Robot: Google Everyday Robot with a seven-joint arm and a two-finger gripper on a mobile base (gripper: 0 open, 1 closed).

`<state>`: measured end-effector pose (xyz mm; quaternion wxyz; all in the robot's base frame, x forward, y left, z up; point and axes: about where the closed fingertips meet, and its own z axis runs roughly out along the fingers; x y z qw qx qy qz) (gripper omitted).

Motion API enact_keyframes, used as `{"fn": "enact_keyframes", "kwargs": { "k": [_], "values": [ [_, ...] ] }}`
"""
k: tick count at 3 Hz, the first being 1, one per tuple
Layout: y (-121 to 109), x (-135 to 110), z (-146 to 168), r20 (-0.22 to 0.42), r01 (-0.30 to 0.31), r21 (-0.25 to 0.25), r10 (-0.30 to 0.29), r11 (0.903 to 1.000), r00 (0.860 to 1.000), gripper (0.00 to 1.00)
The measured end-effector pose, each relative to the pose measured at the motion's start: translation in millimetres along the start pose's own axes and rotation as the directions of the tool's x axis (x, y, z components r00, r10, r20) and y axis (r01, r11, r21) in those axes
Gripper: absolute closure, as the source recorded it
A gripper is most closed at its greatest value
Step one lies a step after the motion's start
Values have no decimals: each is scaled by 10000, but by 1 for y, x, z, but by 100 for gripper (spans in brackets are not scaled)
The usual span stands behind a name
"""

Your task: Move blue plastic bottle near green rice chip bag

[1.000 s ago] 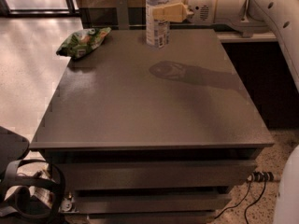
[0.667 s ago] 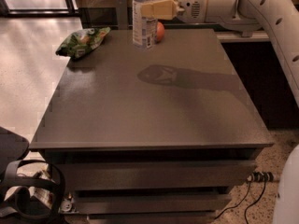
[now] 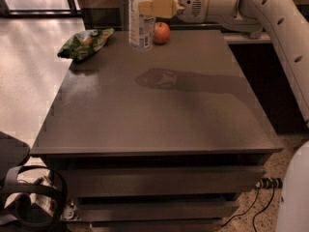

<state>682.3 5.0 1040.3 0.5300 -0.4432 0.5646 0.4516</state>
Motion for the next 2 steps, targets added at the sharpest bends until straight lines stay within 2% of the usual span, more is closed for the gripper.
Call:
{"fn": "enact_keyframes", "kwargs": {
  "k": [1, 2],
  "values": [
    [-3, 3, 8, -154, 88, 249, -84, 9997, 9998, 100],
    [-9, 9, 41, -750, 565, 1126, -482, 9920, 9960, 100]
  ]
}}
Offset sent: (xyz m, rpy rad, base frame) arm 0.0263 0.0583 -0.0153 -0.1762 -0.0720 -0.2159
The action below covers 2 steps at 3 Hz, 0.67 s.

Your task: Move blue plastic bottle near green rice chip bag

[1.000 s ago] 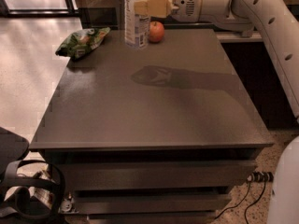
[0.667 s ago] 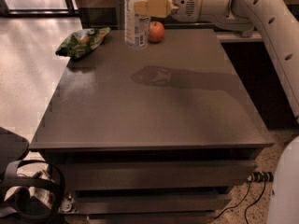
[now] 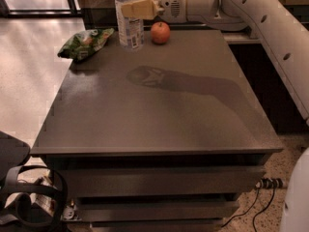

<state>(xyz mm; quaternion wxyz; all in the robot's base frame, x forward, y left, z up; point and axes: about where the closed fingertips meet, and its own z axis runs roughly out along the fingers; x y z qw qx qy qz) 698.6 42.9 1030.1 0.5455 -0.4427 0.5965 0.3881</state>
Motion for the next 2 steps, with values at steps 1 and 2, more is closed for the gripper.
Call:
{"fn": "enact_keyframes", "kwargs": {
  "k": [1, 2],
  "values": [
    [-3, 4, 26, -21, 255, 398, -254, 9989, 9997, 100],
    [-15, 21, 60, 496, 206, 337, -222, 9992, 9985, 100]
  ]
}}
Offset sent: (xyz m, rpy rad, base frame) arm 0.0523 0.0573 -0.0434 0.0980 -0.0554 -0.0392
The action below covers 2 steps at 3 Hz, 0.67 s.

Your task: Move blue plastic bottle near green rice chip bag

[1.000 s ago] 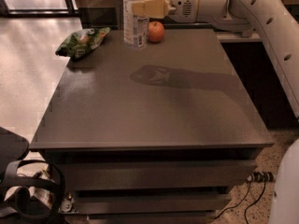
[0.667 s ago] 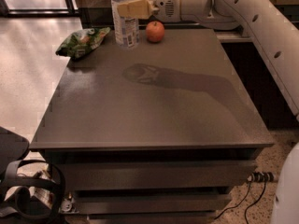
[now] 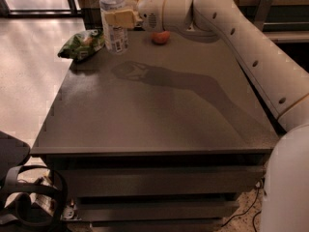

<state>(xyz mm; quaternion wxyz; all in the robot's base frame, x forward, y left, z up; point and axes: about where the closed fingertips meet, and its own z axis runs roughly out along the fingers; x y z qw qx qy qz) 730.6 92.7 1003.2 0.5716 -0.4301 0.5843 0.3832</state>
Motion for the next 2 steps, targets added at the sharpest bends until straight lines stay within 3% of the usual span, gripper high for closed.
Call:
{"fn": "enact_keyframes", "kwargs": {
  "k": [1, 2],
  "values": [
    [-1, 17, 26, 1, -101, -180, 102, 9998, 9999, 100],
    [-2, 31, 43, -441, -135, -180, 127, 9997, 9989, 100]
  ]
}}
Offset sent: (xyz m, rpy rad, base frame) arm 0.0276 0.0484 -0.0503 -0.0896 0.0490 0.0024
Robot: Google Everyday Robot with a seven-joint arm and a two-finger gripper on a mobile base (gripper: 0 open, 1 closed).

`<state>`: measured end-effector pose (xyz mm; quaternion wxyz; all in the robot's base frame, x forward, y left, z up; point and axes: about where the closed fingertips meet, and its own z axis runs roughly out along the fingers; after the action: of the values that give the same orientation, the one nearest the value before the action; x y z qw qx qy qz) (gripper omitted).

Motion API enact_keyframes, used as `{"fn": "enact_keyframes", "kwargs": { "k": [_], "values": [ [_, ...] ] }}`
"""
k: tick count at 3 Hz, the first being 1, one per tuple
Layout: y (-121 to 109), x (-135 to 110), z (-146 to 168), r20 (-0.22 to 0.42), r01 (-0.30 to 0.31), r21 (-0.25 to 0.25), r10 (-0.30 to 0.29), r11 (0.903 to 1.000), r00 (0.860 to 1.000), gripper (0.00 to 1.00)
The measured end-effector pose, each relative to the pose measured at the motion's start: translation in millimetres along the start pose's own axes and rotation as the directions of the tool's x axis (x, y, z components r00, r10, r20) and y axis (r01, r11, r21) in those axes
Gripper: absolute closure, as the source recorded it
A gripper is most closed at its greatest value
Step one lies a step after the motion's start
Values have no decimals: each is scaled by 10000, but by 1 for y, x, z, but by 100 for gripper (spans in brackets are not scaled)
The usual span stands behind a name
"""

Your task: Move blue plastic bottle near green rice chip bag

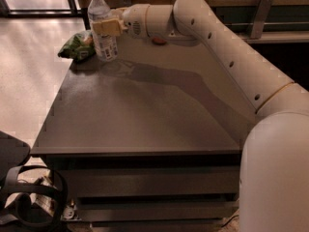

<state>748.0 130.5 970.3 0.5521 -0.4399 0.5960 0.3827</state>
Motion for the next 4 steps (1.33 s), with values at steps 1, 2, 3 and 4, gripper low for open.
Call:
{"fn": "enact_keyframes", "kwargs": {
  "k": [1, 2, 3, 4],
  "values": [
    [-4, 24, 20, -290, -215, 9, 215, 9998, 9993, 100],
    [-8, 40, 29, -298, -370, 66, 372, 9993, 9989, 100],
    [-11, 55, 31, -152, -495, 277, 499, 9984, 9986, 100],
    [-11, 57, 32, -115, -521, 327, 525, 9981, 9986, 87]
  ]
}}
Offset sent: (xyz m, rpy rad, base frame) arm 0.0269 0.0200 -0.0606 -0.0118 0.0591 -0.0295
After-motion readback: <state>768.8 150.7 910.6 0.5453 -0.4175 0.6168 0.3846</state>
